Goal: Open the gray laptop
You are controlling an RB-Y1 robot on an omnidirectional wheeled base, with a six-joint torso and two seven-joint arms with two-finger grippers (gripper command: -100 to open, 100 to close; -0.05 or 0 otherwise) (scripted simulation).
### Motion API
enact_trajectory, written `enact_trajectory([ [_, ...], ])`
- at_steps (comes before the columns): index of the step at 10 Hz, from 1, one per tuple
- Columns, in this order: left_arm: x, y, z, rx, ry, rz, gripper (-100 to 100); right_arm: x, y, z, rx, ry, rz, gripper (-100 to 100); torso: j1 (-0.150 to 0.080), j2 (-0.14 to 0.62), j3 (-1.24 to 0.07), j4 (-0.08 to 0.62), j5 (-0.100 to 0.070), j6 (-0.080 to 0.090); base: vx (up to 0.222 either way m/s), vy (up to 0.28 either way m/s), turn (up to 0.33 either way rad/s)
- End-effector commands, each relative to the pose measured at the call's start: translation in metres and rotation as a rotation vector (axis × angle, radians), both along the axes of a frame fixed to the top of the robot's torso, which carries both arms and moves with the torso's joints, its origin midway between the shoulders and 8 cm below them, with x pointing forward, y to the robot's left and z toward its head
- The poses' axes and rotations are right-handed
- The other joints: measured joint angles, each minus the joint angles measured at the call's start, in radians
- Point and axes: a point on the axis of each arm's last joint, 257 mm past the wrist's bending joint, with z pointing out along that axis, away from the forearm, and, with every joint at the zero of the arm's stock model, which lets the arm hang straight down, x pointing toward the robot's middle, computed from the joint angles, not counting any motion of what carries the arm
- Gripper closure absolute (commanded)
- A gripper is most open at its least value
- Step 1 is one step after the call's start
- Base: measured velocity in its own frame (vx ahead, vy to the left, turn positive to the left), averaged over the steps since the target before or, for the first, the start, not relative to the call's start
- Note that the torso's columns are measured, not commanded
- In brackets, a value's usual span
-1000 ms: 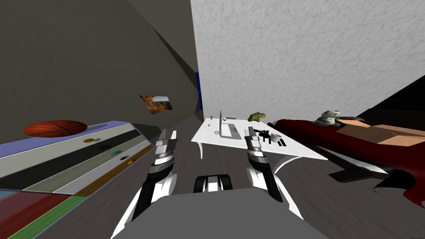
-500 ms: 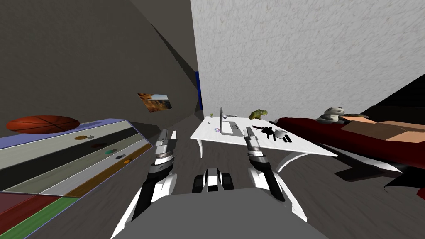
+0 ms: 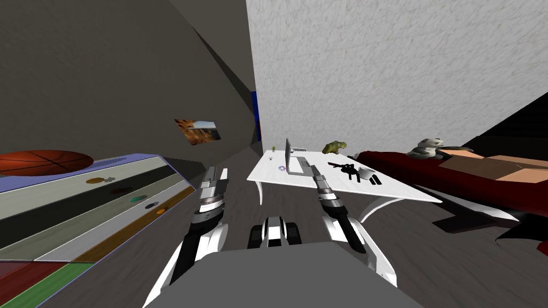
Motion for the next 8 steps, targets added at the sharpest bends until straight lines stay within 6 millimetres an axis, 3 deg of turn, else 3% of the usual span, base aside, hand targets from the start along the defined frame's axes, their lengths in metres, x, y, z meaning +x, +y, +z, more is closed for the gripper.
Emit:
enact_trajectory([
  [1,0.0,0.0,0.0,0.0,0.0,0.0,0,0.012,-0.003,-0.018,-0.114,0.053,-0.05,-100,-0.001,0.0,0.0,0.0,0.0,0.0,0.076,0.094,-0.03],
  [8,0.0,0.0,0.0,0.0,0.0,0.0,0,0.038,-0.02,-0.067,-0.396,0.184,-0.183,-100,-0.001,-0.001,0.0,0.0,0.0,0.0,0.065,0.093,-0.027],
])
